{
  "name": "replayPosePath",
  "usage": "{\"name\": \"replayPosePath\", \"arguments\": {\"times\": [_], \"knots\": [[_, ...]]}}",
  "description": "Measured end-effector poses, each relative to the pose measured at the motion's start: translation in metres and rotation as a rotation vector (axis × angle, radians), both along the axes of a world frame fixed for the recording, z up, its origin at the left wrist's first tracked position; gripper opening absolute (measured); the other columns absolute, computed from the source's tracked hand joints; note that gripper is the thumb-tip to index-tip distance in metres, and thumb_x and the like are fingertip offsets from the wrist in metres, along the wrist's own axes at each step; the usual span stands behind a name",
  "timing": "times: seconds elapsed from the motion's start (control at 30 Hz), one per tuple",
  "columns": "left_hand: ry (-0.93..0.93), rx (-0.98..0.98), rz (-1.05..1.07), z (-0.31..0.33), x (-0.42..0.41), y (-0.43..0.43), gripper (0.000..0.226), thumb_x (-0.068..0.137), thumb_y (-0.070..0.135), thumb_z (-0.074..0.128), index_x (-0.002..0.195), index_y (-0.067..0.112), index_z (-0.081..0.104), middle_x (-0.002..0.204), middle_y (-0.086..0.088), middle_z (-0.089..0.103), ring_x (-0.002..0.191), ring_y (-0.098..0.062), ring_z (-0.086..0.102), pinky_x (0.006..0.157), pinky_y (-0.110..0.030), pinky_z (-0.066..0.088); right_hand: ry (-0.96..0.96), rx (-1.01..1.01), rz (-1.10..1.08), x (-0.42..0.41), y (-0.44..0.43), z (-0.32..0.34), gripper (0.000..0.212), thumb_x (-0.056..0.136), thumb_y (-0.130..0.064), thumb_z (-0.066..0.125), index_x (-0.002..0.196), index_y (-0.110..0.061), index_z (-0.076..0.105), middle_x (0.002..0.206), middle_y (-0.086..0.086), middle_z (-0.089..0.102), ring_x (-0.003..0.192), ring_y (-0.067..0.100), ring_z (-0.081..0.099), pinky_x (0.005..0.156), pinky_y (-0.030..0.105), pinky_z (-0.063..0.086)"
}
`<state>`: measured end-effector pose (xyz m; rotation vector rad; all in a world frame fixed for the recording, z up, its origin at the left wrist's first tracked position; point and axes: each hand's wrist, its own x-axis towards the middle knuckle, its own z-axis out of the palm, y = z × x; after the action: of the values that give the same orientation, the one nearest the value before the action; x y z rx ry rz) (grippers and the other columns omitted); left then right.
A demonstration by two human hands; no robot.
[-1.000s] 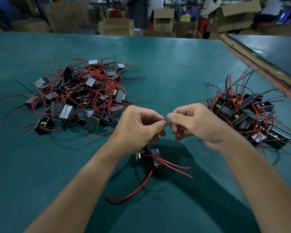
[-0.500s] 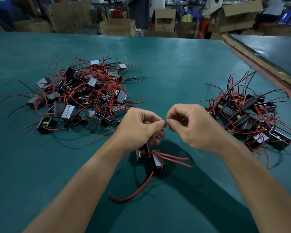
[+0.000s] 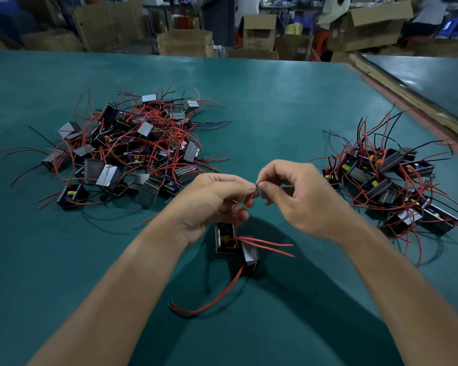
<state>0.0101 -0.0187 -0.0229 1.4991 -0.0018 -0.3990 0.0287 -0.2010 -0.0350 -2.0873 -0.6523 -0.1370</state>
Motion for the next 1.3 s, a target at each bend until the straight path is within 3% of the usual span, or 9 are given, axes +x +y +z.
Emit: {"name": "replayPosePath", "arguments": {"times": [0.23,0.3,0.4,0.5,0.87,1.13,1.3], "knots": [[-0.135,0.059,0.076,-0.002,0.0,-0.002,0.012,0.086,0.008,0.068,0.075,0.009,0.073,0.059,-0.001,0.062,0.047,-0.009,0.05,0.051,-0.018,0.047,0.061,0.128,-0.019,0.002,0.001,0.002,0.015,0.091,-0.008,0.066,0.079,-0.016,0.07,0.07,0.001,0.069,0.062,0.019,0.061,0.065,0.044,0.057],[-0.133,0.056,0.07,-0.002,-0.001,-0.003,0.012,0.084,0.008,0.069,0.074,0.01,0.074,0.06,-0.002,0.063,0.047,-0.008,0.05,0.05,-0.018,0.047,0.074,0.142,-0.007,0.001,-0.001,0.004,0.015,0.09,-0.005,0.067,0.078,-0.014,0.072,0.069,0.0,0.07,0.062,0.017,0.061,0.063,0.038,0.057],[-0.109,0.042,0.067,-0.002,-0.002,-0.003,0.017,0.083,0.007,0.071,0.068,0.013,0.074,0.06,-0.003,0.065,0.048,-0.01,0.05,0.05,-0.018,0.048,0.08,0.116,0.03,-0.001,-0.002,0.006,0.017,0.088,-0.002,0.068,0.078,-0.014,0.072,0.066,-0.01,0.068,0.06,0.002,0.059,0.06,0.017,0.049],[-0.086,0.035,0.048,-0.001,-0.001,-0.002,0.02,0.083,0.006,0.07,0.065,0.014,0.074,0.059,-0.003,0.064,0.048,-0.009,0.051,0.05,-0.017,0.048,0.09,0.084,0.049,-0.003,-0.002,0.009,0.016,0.088,0.0,0.069,0.078,-0.013,0.072,0.065,-0.014,0.067,0.059,0.0,0.057,0.063,0.012,0.046],[-0.123,0.079,0.019,-0.003,0.0,-0.001,0.02,0.085,0.008,0.07,0.066,0.014,0.074,0.059,0.0,0.063,0.048,-0.009,0.049,0.051,-0.018,0.048,0.049,0.001,0.038,-0.004,-0.007,0.011,0.011,0.085,-0.006,0.074,0.08,-0.015,0.074,0.074,-0.001,0.072,0.067,0.013,0.066,0.064,0.022,0.054],[-0.14,0.118,0.015,-0.006,0.001,0.001,0.013,0.084,0.01,0.071,0.071,0.012,0.075,0.062,-0.003,0.065,0.048,-0.012,0.05,0.052,-0.02,0.048,0.016,-0.017,-0.009,-0.002,-0.007,0.007,0.017,0.082,-0.01,0.076,0.072,-0.024,0.073,0.067,-0.006,0.07,0.055,0.004,0.058,0.056,0.017,0.046],[-0.106,0.119,0.025,-0.005,0.002,0.001,0.015,0.084,0.01,0.071,0.07,0.012,0.074,0.06,-0.004,0.065,0.046,-0.011,0.05,0.049,-0.019,0.048,-0.086,-0.036,-0.025,-0.002,-0.004,0.006,0.017,0.079,-0.007,0.074,0.074,-0.023,0.074,0.07,-0.008,0.07,0.064,0.014,0.066,0.063,0.031,0.055]]}}
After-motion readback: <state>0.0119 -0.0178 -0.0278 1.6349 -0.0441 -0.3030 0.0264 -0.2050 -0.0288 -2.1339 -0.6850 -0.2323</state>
